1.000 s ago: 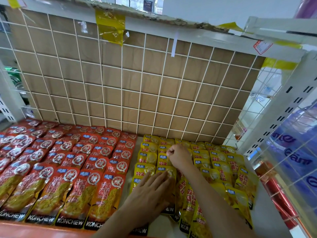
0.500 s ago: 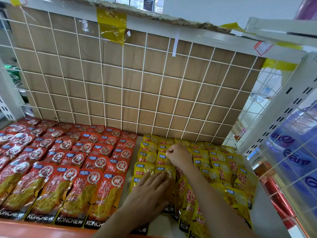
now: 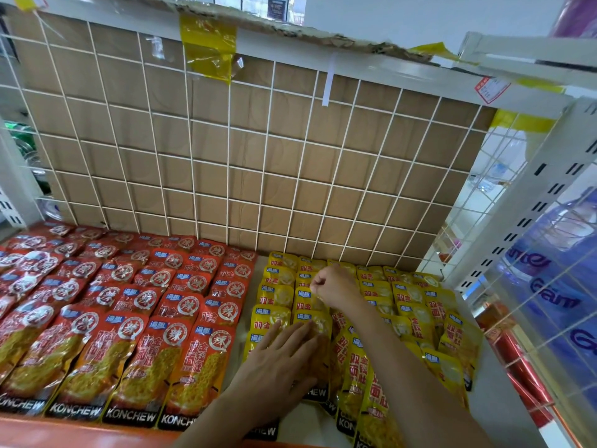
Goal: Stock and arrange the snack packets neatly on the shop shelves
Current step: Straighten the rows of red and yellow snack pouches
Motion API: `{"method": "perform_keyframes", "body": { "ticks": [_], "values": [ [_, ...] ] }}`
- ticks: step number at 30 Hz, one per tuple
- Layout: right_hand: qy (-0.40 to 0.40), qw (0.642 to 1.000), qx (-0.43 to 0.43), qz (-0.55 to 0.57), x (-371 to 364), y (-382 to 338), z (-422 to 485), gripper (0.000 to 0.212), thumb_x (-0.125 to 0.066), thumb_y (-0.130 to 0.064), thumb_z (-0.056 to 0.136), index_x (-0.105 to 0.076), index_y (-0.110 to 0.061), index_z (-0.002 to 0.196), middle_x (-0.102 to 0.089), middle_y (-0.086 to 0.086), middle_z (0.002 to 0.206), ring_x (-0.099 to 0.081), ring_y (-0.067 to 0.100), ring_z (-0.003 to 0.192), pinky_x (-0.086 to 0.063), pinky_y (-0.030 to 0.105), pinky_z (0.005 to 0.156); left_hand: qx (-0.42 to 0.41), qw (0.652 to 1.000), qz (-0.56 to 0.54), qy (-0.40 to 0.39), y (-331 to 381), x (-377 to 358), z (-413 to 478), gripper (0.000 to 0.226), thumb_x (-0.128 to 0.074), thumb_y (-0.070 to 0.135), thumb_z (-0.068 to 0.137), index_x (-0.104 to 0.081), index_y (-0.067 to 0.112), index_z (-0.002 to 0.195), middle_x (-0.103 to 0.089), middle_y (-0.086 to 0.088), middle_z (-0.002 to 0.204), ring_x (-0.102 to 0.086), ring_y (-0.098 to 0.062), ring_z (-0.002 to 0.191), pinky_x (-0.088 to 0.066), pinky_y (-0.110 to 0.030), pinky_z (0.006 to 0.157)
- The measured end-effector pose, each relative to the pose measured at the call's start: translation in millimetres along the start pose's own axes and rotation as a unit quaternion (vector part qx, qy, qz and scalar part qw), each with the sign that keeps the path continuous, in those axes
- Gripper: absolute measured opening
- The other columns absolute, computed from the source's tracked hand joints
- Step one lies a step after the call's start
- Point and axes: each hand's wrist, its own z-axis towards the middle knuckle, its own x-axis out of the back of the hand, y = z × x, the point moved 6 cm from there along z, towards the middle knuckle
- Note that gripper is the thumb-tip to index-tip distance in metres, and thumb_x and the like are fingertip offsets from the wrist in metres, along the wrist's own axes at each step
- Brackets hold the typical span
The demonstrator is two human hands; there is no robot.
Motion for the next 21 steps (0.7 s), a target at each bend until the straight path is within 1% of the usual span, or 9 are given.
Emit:
{"method": "perform_keyframes", "body": {
  "ticks": [3,5,7,10,13,16,17,19,21],
  "values": [
    [0.006,1.0,0.003,0.001,-3,1,0,0.02,-0.057,-0.015,0.089,-0.071,-0.002,0.088,-0.071,0.007,0.091,-0.056,0.009,0.073,-0.044,0.023,0.068,0.003,1.0,0.001,-0.006,0,-2,0,0.053,-0.024,0.057,0.093,-0.043,0.027,0.133,-0.054,0.005,0.134,-0.052,-0.011,0.122,-0.031,-0.041,0.107],
    [0.01,1.0,0.007,0.006,-3,1,-1,0.019,-0.057,-0.015,0.089,-0.071,-0.003,0.087,-0.071,0.006,0.091,-0.056,0.007,0.073,-0.043,0.022,0.068,0.003,1.0,-0.003,-0.004,0,-1,0,0.054,-0.029,0.058,0.091,-0.045,0.027,0.132,-0.055,0.004,0.134,-0.053,-0.011,0.122,-0.026,-0.039,0.103],
    [0.012,1.0,0.008,0.01,-2,1,-1,0.018,-0.058,-0.015,0.089,-0.072,-0.005,0.087,-0.071,0.004,0.092,-0.055,0.006,0.073,-0.042,0.022,0.068,0.004,1.0,-0.002,-0.003,1,0,0,0.057,-0.036,0.06,0.086,-0.045,0.027,0.132,-0.055,0.005,0.133,-0.053,-0.011,0.121,-0.026,-0.039,0.102],
    [0.008,1.0,0.01,0.019,-2,1,-1,0.013,-0.06,-0.015,0.087,-0.071,-0.008,0.086,-0.071,0.001,0.094,-0.056,0.006,0.076,-0.041,0.023,0.07,0.003,1.0,-0.005,0.0,1,1,0,0.057,-0.037,0.06,0.085,-0.044,0.027,0.132,-0.056,0.005,0.132,-0.054,-0.011,0.12,-0.026,-0.039,0.102],
    [0.018,0.999,0.01,0.041,-3,4,-1,0.008,-0.063,-0.015,0.084,-0.071,-0.013,0.082,-0.071,-0.001,0.094,-0.062,0.01,0.085,-0.044,0.023,0.072,0.003,1.0,-0.011,0.003,2,2,0,0.057,-0.039,0.059,0.084,-0.044,0.027,0.131,-0.056,0.005,0.132,-0.055,-0.01,0.119,-0.026,-0.038,0.102],
    [0.037,0.997,0.013,0.065,-2,5,-3,0.001,-0.067,-0.017,0.082,-0.066,-0.016,0.082,-0.069,-0.002,0.092,-0.059,0.009,0.082,-0.042,0.022,0.072,0.005,1.0,-0.008,0.001,2,3,0,0.056,-0.039,0.059,0.084,-0.044,0.028,0.132,-0.056,0.007,0.132,-0.054,-0.009,0.119,-0.025,-0.039,0.102],
    [0.042,0.996,0.017,0.073,-2,6,-4,0.003,-0.068,-0.017,0.082,-0.065,-0.016,0.082,-0.069,-0.002,0.091,-0.058,0.009,0.082,-0.043,0.023,0.072,0.008,1.0,-0.01,-0.001,2,3,0,0.055,-0.039,0.058,0.085,-0.044,0.028,0.131,-0.056,0.007,0.132,-0.054,-0.009,0.119,-0.025,-0.039,0.102],
    [0.06,0.995,0.022,0.077,0,6,-8,0.006,-0.068,-0.021,0.082,-0.063,-0.019,0.082,-0.066,-0.005,0.087,-0.057,0.009,0.082,-0.044,0.025,0.072,0.015,1.0,-0.021,-0.003,2,3,0,0.05,-0.035,0.055,0.089,-0.045,0.028,0.131,-0.057,0.007,0.131,-0.054,-0.009,0.119,-0.025,-0.038,0.102],
    [0.094,0.993,0.02,0.073,8,9,-15,0.007,-0.065,-0.027,0.084,-0.061,-0.022,0.084,-0.062,-0.007,0.086,-0.055,0.009,0.081,-0.042,0.025,0.069,0.023,0.999,-0.038,-0.007,1,4,0,0.048,-0.022,0.051,0.096,-0.045,0.027,0.13,-0.057,0.006,0.131,-0.055,-0.009,0.119,-0.026,-0.037,0.101]
  ]
}}
